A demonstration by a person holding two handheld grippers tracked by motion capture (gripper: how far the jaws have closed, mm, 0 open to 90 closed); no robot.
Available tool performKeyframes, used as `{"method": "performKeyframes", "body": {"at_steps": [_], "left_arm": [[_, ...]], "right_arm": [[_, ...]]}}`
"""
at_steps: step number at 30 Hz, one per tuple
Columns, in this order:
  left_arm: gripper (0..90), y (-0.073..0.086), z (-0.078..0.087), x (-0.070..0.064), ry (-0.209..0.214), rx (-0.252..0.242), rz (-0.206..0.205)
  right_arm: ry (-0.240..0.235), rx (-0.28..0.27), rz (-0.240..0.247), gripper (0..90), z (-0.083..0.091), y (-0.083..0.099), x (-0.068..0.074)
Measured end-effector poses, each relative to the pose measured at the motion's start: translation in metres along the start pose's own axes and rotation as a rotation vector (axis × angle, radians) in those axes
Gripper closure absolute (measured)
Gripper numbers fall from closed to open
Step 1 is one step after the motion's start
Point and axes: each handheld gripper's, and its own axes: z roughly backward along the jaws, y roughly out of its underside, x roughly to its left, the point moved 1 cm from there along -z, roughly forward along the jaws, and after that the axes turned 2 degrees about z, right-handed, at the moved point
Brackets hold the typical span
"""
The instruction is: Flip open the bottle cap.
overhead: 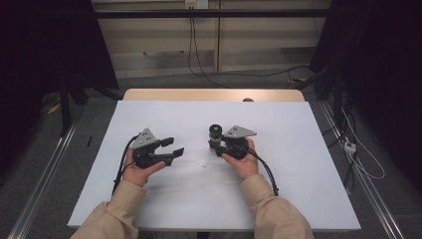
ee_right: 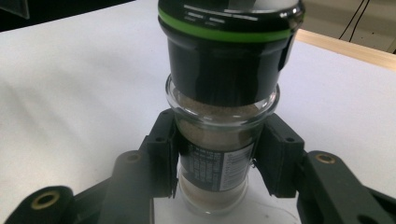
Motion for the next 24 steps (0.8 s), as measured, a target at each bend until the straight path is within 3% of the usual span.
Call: {"method": "performKeyframes", "body": {"at_steps": [4, 6, 8, 14, 17, 24], "left_arm": [[42.4, -0.004, -0.005, 0.000, 0.017, -0.015, 0.004], [42.3, -0.005, -0.009, 0.000, 0.007, 0.004, -0.013], [42.7, -0.007, -0.012, -0.002, 0.024, 0.012, -0.011], [50.2, -0.015, -0.019, -0.002, 0.055, 0.026, 0.001], [53.9, -0.017, -0.022, -0.002, 0.072, 0.037, 0.028], [61.7, -0.024, -0.031, -0.002, 0.088, 0.057, 0.013]], "right_arm": [[0.000, 0.000, 0.000, 54.2, 0.000, 0.000, 0.000], [0.001, 0.000, 0.000, 54.2, 0.000, 0.000, 0.000], [0.001, 0.000, 0.000, 54.2, 0.000, 0.000, 0.000], [0.000, 0.000, 0.000, 54.1, 0.000, 0.000, 0.000], [0.002, 0.001, 0.001, 54.2, 0.000, 0.000, 0.000], [0.002, 0.000, 0.001, 54.2, 0.000, 0.000, 0.000]]}}
